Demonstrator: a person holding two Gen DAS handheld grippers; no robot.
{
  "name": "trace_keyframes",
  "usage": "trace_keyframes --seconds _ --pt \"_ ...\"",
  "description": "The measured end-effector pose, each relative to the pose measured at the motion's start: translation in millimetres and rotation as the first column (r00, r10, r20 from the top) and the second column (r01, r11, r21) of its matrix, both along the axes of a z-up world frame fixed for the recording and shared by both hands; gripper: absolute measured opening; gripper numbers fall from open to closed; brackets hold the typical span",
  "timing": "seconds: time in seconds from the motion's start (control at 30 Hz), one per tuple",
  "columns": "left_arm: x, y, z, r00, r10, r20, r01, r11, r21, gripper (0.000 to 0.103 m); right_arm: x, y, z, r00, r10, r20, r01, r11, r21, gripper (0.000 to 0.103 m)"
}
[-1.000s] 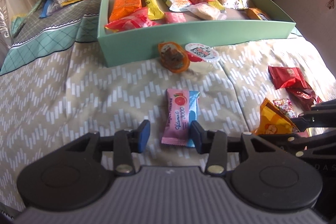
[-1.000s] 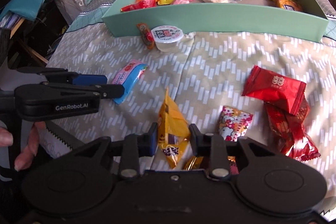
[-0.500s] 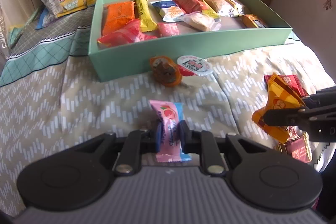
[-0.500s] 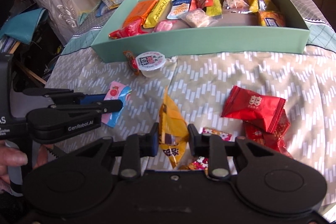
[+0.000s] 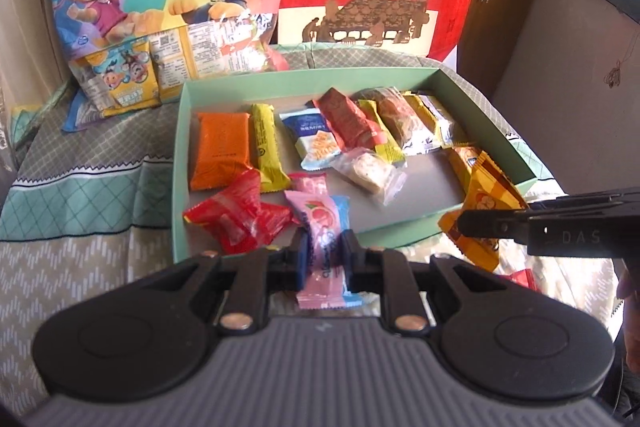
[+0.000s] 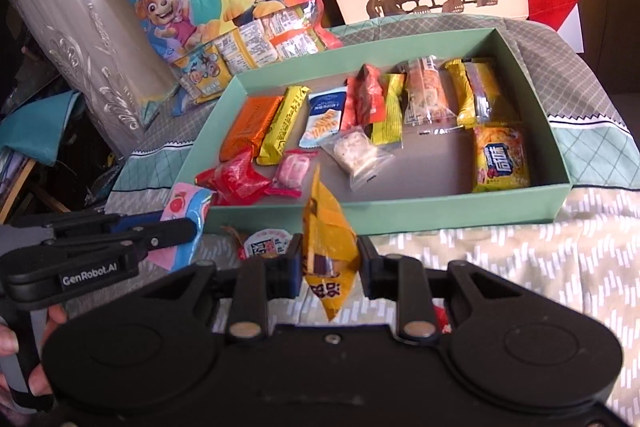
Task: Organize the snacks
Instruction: 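Carry both snacks into the green box and open both tools, then grasp the small floral candy with the left tool while the right grasps the red packet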
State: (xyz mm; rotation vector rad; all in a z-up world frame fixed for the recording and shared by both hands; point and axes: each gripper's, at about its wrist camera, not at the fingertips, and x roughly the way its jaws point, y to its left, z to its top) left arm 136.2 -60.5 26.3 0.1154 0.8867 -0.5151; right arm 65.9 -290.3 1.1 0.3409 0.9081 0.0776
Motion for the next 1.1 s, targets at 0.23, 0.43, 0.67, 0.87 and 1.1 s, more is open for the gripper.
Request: trace_keyframes --seconds 0.23,0.43,0.67,0.87,1.1 --pt "48 -44 -19 0.998 -0.015 -0.058 0.015 1.0 -0.001 0.017 50 -22 -4 0.999 -0.046 -0.009 0.046 0.999 0.018 0.026" --pt "62 -55 -36 0.996 -0.021 -0.091 0.022 1.0 0.01 0.017 72 -32 -23 0.997 -0.061 -0.043 0.062 0.998 0.025 0.026" --pt "68 -56 -41 0.996 -0.017 -0.09 0.02 0.999 0.034 0.018 82 -33 -33 0.996 -0.05 -0.073 0.055 0.996 0.065 0.029" --pt "59 -48 -31 0.999 0.042 0.012 -0.043 0.996 0.076 0.103 77 -39 -25 0.991 -0.127 -0.04 0.13 0.989 0.076 0.103" --pt "50 -43 -23 0.998 0.055 -0.008 -0.055 0.997 0.061 0.103 66 -37 -13 0.99 -0.14 -0.018 0.14 0.989 0.047 0.103"
